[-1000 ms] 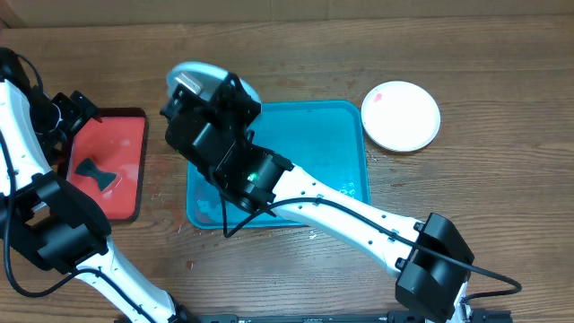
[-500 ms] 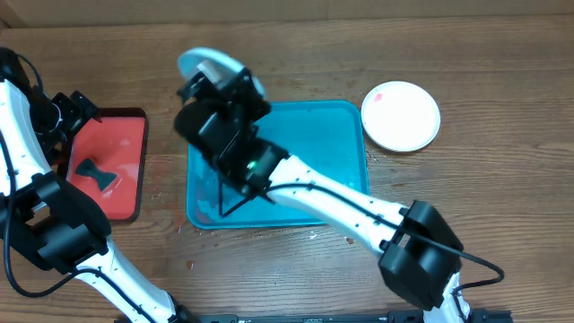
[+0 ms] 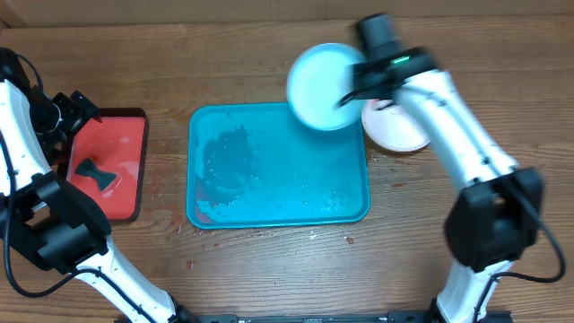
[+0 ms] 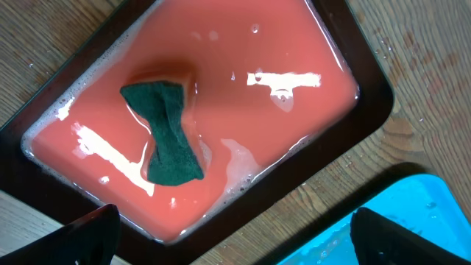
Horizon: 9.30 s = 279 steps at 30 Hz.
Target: Clean dirty plates on tray and stack at the side
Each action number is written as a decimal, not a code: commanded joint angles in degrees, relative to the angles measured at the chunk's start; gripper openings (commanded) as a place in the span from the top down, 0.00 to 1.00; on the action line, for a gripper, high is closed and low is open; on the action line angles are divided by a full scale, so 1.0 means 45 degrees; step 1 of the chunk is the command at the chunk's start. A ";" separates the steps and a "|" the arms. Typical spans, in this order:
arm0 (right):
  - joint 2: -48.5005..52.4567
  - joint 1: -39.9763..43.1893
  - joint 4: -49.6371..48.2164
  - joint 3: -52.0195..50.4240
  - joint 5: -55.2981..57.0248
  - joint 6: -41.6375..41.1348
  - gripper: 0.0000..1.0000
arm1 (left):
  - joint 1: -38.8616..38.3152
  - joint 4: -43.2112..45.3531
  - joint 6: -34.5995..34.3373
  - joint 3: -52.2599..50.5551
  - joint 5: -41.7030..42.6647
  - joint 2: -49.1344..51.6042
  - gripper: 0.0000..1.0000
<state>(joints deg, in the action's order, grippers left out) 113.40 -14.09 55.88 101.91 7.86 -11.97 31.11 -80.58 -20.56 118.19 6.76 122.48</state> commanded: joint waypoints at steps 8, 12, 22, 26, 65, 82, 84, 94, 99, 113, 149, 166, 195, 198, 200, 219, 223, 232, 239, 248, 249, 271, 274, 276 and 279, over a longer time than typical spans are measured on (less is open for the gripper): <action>-0.0432 0.4590 0.0126 -0.1627 -0.2914 -0.1073 0.96 | -0.0015 0.0010 0.0194 0.0175 0.0073 -0.0219 0.00; -0.0432 0.5139 -0.0840 -0.2676 -0.2914 -0.1350 0.96 | -0.0015 0.0010 0.0194 0.0175 0.0073 -0.0219 0.00; -0.0437 0.4998 -0.1044 -0.3215 -0.4634 -0.0967 0.45 | -0.0015 0.0010 0.0194 0.0175 0.0073 -0.0219 0.00; -0.0835 0.4906 -0.0253 -0.3123 -0.5693 -0.0962 0.14 | -0.0015 0.0010 0.0194 0.0175 0.0073 -0.0219 0.00; -0.6319 0.0787 0.6319 -0.3138 -0.6625 -0.0087 0.00 | -0.0015 0.0010 0.0194 0.0175 0.0073 -0.0219 0.00; -0.9617 0.0714 0.1001 -0.7660 -0.5761 0.0398 0.00 | -0.0015 0.0010 0.0194 0.0175 0.0073 -0.0219 0.00; -1.0894 0.0714 -0.0330 -0.9078 -0.5761 0.0398 0.00 | -0.0015 0.0010 0.0194 0.0175 0.0073 -0.0219 0.00; -1.7379 0.0967 -0.5119 -1.5004 -0.5571 0.0442 0.00 | -0.0015 0.0010 0.0194 0.0175 0.0068 -0.0219 0.00; -1.9205 0.1564 -0.6397 -1.6747 -0.5566 0.0442 0.00 | -0.0015 0.0010 0.0194 0.0175 0.0068 -0.0219 0.00; -2.2435 0.1579 -1.1555 -2.0958 -0.4925 0.0442 0.00 | -0.0015 0.0010 0.0189 0.0175 0.0073 -0.0219 0.00; -2.5165 0.3371 -1.1506 -2.2542 -0.3419 0.1098 0.00 | -0.0015 0.0010 0.0194 0.0175 0.0073 -0.0219 0.00; -2.5165 0.3371 -1.1506 -2.2542 -0.3419 0.1098 0.00 | -0.0005 0.0019 0.0194 0.0175 0.0068 -0.0219 0.00; -2.5165 0.3371 -1.1506 -2.2542 -0.3419 0.1098 0.00 | -0.1496 0.1331 0.1375 -0.1695 0.0617 -0.3730 0.00; -2.5165 0.3371 -1.1506 -2.2542 -0.3419 0.1098 0.00 | -0.2254 0.2754 0.2001 -0.3662 0.0622 -0.5858 0.00; -2.5165 0.3371 -1.1506 -2.2542 -0.3419 0.1098 0.00 | -0.2866 0.3871 0.2210 -0.5401 0.0617 -0.7650 0.00; -2.5165 0.3371 -1.1506 -2.2542 -0.3419 0.1098 0.00 | -0.4765 0.6130 0.3303 -1.3469 0.0199 -1.9186 0.00; -2.5165 0.3371 -1.1502 -2.2542 -0.3419 0.1098 0.00 | -0.4818 0.7655 0.3662 -1.5436 0.0296 -2.0502 0.00; -2.5165 0.3371 -1.1502 -2.2542 -0.3419 0.1098 0.00 | -0.5644 1.4387 0.4099 -2.1600 0.0505 -2.4489 0.00; -2.5165 0.3371 -1.1506 -2.2542 -0.3419 0.1098 0.00 | -0.5775 1.7316 0.4104 -2.4140 0.0350 -2.6364 0.00; -2.5165 0.3371 -1.1506 -2.2542 -0.3419 0.1093 0.00 | -0.5775 1.9084 0.3988 -2.5903 -0.0563 -2.7180 0.00; -2.5165 0.3371 -1.1506 -2.2542 -0.3419 0.1098 0.00 | -0.5775 1.9263 0.3939 -2.6053 -0.0631 -2.7180 0.00; -2.5165 0.3371 -1.1506 -2.2542 -0.3419 0.1098 0.00 | -0.5756 1.6908 0.3716 -2.6204 -0.1598 -2.7171 0.00; -2.5165 0.3371 -1.1506 -2.2542 -0.3419 0.1098 0.00 | -0.5756 1.6912 0.3716 -2.6204 -0.1593 -2.7161 0.00; -2.5165 0.3371 -1.1506 -2.2542 -0.3419 0.1098 0.00 | -0.5756 1.6917 0.3721 -2.6204 -0.1593 -2.7161 0.00; -2.5165 0.3371 -1.1506 -2.2542 -0.3419 0.1098 0.00 | -0.5756 1.6912 0.3721 -2.6204 -0.1593 -2.7161 0.00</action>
<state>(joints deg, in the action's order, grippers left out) 0.84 0.75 4.32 1.06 -8.10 -7.44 5.58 -4.43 -3.01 0.49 0.56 0.86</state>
